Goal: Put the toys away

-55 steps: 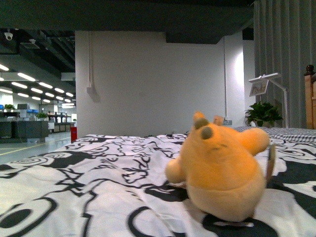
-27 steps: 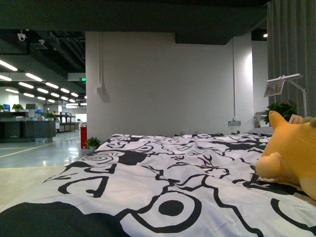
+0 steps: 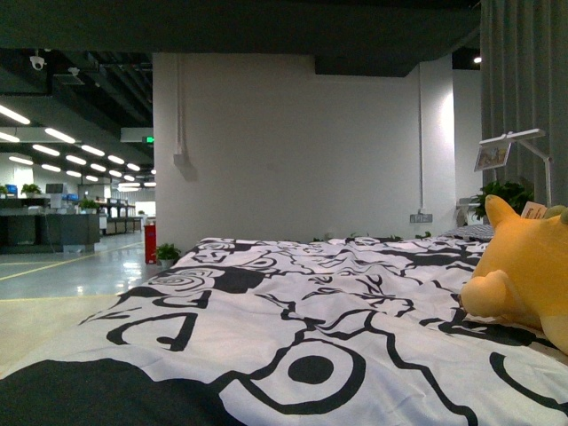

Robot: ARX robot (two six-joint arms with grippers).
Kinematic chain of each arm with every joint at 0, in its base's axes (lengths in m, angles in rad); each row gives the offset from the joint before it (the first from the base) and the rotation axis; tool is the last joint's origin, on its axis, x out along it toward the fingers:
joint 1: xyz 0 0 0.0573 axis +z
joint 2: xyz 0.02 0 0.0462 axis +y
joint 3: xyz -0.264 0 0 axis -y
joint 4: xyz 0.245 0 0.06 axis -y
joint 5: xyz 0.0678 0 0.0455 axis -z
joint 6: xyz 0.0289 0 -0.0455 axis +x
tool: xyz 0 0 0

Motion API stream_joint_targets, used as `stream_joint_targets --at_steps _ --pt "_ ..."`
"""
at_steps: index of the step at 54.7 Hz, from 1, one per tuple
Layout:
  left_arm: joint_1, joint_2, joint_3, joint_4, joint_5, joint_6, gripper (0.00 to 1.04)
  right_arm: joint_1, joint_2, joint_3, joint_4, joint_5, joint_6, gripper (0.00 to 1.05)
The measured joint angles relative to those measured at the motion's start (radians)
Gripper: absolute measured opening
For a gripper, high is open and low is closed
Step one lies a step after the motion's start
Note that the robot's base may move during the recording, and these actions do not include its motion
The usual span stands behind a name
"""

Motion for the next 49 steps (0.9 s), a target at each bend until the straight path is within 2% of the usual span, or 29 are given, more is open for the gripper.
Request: stream_joint_targets --at_steps 11,23,49 --pt "0.000 0.000 0.000 0.000 0.000 0.000 0.98 -0.013 0.289 0.084 0.273 0.017 -0.061 0.98" --pt "0.000 0.000 0.000 0.000 0.000 0.000 0.98 -0.033 0.536 0.216 0.476 0.070 -0.133 0.98" --pt "0.000 0.000 0.000 0.000 0.000 0.000 0.98 -0.003 0.826 0.458 0.587 0.066 -0.241 0.98"
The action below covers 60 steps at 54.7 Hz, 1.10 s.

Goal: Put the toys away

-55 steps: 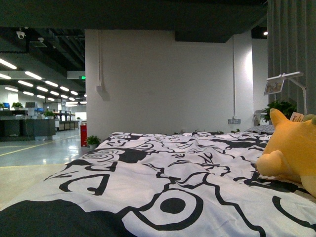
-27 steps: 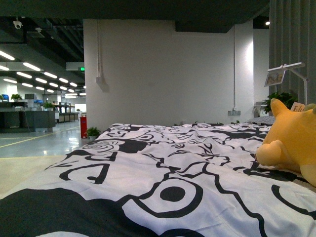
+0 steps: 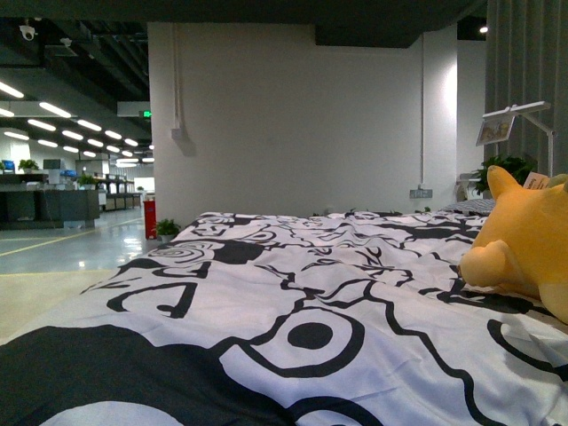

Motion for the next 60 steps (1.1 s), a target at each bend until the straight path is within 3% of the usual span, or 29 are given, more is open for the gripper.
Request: stream_joint_targets --at_steps 22,37,50,60 --pt "0.000 0.000 0.000 0.000 0.000 0.000 0.98 0.039 0.198 0.124 0.064 0.005 -0.111 0.98" --pt "0.000 0.000 0.000 0.000 0.000 0.000 0.98 0.019 0.342 0.190 0.213 0.107 -0.296 0.98" --pt "0.000 0.000 0.000 0.000 0.000 0.000 0.98 0.011 0.379 0.211 0.235 0.138 -0.368 0.98" --pt "0.000 0.000 0.000 0.000 0.000 0.000 0.98 0.011 0.372 0.203 0.225 0.130 -0.372 0.72"
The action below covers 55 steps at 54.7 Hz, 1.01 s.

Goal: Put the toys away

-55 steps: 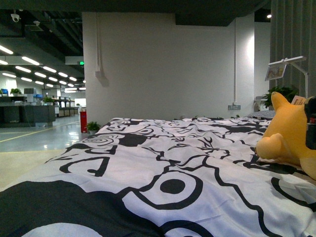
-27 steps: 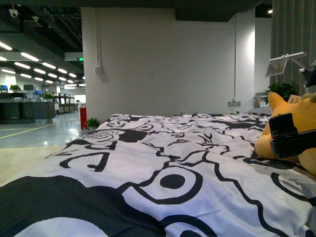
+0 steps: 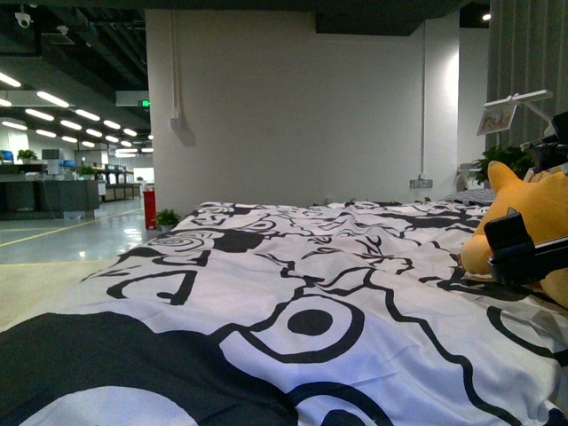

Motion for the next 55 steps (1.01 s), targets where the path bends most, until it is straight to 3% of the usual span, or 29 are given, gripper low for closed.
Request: stream_joint_targets --at_steps 11,15,22,29,38,55 --pt "0.000 0.000 0.000 0.000 0.000 0.000 0.98 -0.002 -0.052 -0.014 -0.054 -0.040 0.014 0.39" --pt "0.000 0.000 0.000 0.000 0.000 0.000 0.98 -0.015 -0.116 -0.021 -0.139 -0.077 0.061 0.24" --pt "0.000 0.000 0.000 0.000 0.000 0.000 0.98 -0.061 -0.262 -0.022 -0.307 -0.173 0.192 0.09" --pt "0.000 0.000 0.000 0.000 0.000 0.000 0.98 -0.121 -0.447 -0.022 -0.487 -0.320 0.367 0.07" --pt "0.000 0.000 0.000 0.000 0.000 0.000 0.98 -0.235 -0.695 -0.044 -0.679 -0.579 0.600 0.07" --pt "0.000 0.000 0.000 0.000 0.000 0.000 0.98 -0.564 -1.057 -0.200 -0.755 -1.049 0.972 0.07"
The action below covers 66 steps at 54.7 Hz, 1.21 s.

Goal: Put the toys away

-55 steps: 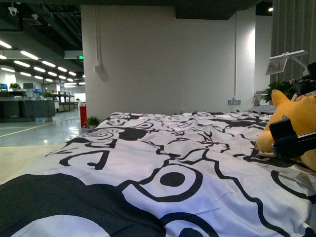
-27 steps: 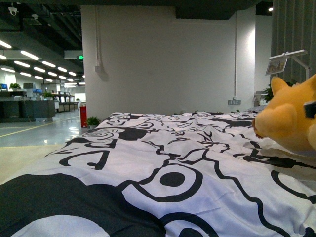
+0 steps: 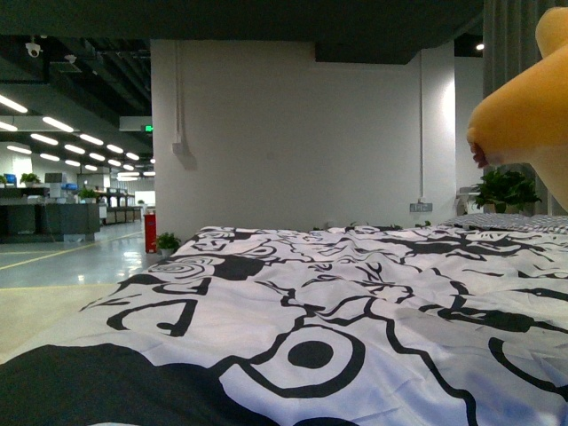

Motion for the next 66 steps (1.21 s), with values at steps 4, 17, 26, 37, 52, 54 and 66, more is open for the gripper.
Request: stream_joint_targets --at_steps 4,17,26,37,52,54,66 --pt "0.000 0.000 0.000 0.000 0.000 0.000 0.98 -0.032 -0.050 -0.042 -0.006 -0.039 0.038 0.07" --pt "0.000 0.000 0.000 0.000 0.000 0.000 0.98 0.019 -0.079 -0.071 -0.111 0.015 0.017 0.07" --pt "0.000 0.000 0.000 0.000 0.000 0.000 0.98 0.021 -0.082 -0.071 -0.111 0.018 0.011 0.07" --pt "0.000 0.000 0.000 0.000 0.000 0.000 0.98 0.164 -0.190 -0.113 -0.519 0.353 -0.354 0.07" --pt "0.000 0.000 0.000 0.000 0.000 0.000 0.98 0.283 -0.322 -0.296 -0.457 0.478 -0.451 0.07" --pt "0.000 0.000 0.000 0.000 0.000 0.000 0.98 0.295 -0.335 -0.317 -0.452 0.491 -0.455 0.07" --pt "0.000 0.000 0.000 0.000 0.001 0.000 0.98 0.433 -0.406 -0.399 -0.435 0.628 -0.464 0.07"
